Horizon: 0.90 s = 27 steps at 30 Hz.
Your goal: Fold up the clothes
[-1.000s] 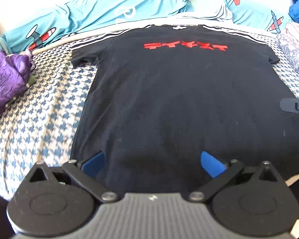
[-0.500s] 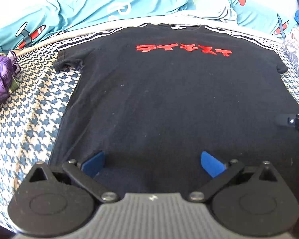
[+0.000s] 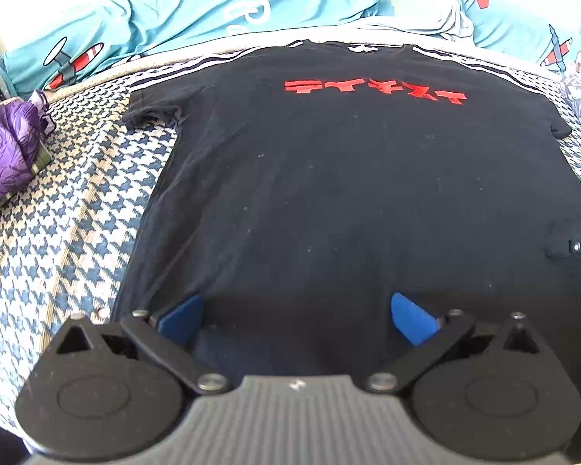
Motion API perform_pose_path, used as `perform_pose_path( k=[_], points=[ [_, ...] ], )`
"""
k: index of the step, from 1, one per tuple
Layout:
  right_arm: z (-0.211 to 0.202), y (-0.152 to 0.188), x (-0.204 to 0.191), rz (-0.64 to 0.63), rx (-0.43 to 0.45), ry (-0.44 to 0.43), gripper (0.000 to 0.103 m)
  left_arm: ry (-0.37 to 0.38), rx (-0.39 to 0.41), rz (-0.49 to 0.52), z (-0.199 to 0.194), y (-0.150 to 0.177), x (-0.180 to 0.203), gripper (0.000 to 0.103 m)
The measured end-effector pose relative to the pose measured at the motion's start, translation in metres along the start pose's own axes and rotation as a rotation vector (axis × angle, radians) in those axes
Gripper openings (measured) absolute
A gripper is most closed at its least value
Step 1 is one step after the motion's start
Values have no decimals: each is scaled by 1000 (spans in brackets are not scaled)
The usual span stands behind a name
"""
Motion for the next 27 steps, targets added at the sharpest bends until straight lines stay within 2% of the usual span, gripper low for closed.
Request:
perform_pose_path(
  k=[4, 7, 10, 18, 22, 27],
  points=[
    [-3, 0, 1, 4, 6, 11, 103, 0, -17, -7, -1, 0, 0, 103],
    [-5, -2, 6, 73, 16, -4, 103, 4, -33, -10, -1, 0, -1, 103],
    [-6, -4, 5, 90, 17, 6, 103, 1, -36, -13, -1, 0, -1, 103],
    [-2, -2, -1, 6, -56, 55, 103, -10, -65, -5, 0, -1, 1, 103],
    [-2, 6, -4, -84, -40, 61, 103, -11, -86, -7, 3, -2, 0, 103],
    [2, 4, -5, -100, -65, 61, 103, -5, -103, 5, 7, -5, 2, 103]
  ],
)
Point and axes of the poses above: each gripper's, at about its wrist camera, not at the fingertips, and z roughly the way its jaws point, x to its right, y to its underside, the point moved 10 cm from there along z, roughly the way its jaws point, and after that the axes turned 11 degrees about x, right-handed, at the moved point
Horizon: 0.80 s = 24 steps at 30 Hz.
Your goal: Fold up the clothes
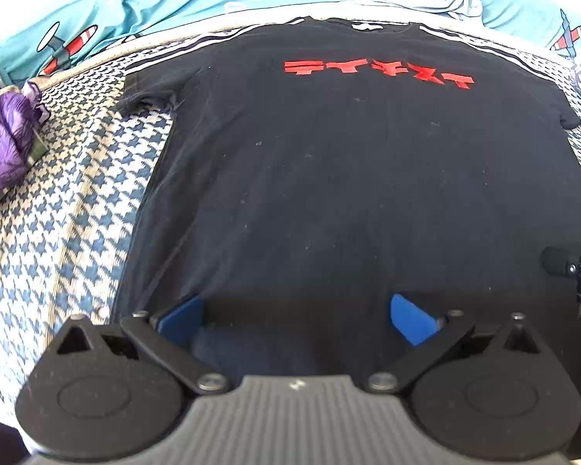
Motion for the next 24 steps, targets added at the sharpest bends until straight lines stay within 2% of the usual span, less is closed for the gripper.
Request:
perform_pose_path(
  k=[5, 8, 11, 16, 18, 22, 24],
  points=[
    [2, -9, -1, -23, -36, -24, 103, 39, 16, 0, 3, -11, 3, 103],
    [-2, -21, -6, -48, 21, -66, 101, 53, 24, -4, 10, -23, 4, 103],
    [-3, -36, -13, -85, 81, -96, 94, 56, 38, -4, 18, -39, 3, 103],
    [11, -61, -15, -83, 128, -123, 64, 30, 71, 35, 37, -68, 2, 103],
    [19, -70, -14, -62, 131, -133, 56, 31, 79, 41, 44, -77, 2, 103],
    [37, -80, -14, 0, 92, -158, 47, 46, 74, 29, 62, -91, 2, 103],
    [43, -84, -15, 9, 83, -166, 46, 55, 76, 30, 70, -97, 3, 103]
  ],
)
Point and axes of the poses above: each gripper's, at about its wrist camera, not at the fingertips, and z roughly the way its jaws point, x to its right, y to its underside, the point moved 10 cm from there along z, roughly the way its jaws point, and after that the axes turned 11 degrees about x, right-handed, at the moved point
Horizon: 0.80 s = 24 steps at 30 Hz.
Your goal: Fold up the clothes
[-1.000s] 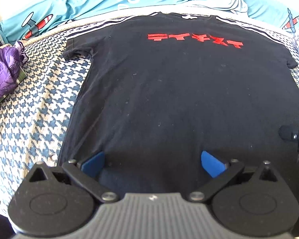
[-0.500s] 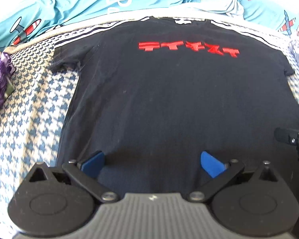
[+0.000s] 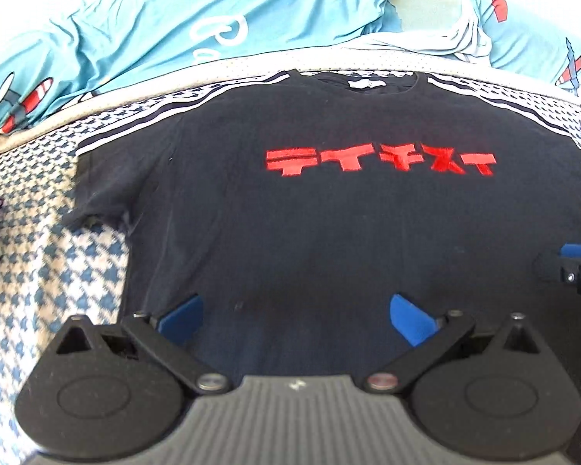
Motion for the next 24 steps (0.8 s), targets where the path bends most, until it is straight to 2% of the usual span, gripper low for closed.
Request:
perform_pose_path(
  k=[7, 12, 17, 24],
  points=[
    [19, -10, -3, -27, 0, 5, 46, 49, 12, -14, 21, -15, 10, 103],
    [30, -17, 8, 13, 9, 46, 46, 55, 9, -39, 34, -19, 11, 103],
    [40, -19, 26, 52, 2, 77, 45, -3, 17, 15, 43, -18, 5, 103],
    [41, -20, 45, 14, 17, 129, 43, -30, 36, -9, 45, -18, -11, 103]
  ],
)
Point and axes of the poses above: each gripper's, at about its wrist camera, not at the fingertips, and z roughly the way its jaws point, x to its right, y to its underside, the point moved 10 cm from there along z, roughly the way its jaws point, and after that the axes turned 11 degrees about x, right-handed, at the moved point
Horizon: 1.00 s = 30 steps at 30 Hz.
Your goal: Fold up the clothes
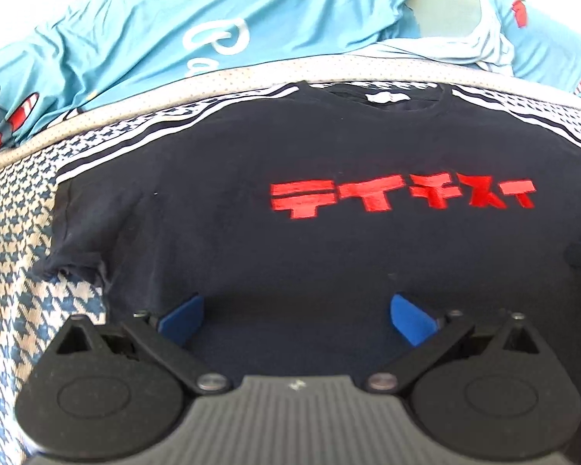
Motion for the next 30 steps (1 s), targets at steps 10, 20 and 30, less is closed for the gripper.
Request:
perform_pose_path(
  k=[10, 20, 30],
  points=[
    [3, -2, 13, -7, -1, 49, 42, -43, 4, -43, 6, -3, -21, 103],
    [5, -3, 14, -5, -6, 56, 42, -51, 0, -43, 7, -3, -22, 103],
    [4, -3, 14, -5, -11, 59, 42, -66, 1, -50, 6, -5, -24, 103]
  ],
)
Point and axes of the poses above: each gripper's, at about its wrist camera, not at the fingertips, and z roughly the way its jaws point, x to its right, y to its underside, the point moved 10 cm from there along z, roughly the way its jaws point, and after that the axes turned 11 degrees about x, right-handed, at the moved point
